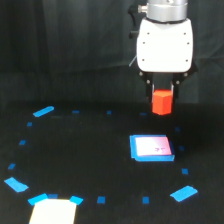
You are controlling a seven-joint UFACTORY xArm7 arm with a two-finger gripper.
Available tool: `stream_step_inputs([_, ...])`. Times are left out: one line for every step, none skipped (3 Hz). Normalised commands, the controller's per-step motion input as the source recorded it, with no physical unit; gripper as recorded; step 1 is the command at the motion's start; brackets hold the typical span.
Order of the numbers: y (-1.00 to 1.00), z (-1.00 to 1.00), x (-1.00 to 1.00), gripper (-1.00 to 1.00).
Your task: Pick up the red object from the table
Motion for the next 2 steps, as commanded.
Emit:
stream_step_inputs([-0.07,-0.15,0.33,-1.00])
stream_step_inputs([-0.10,-0.61,0.22,-1.00])
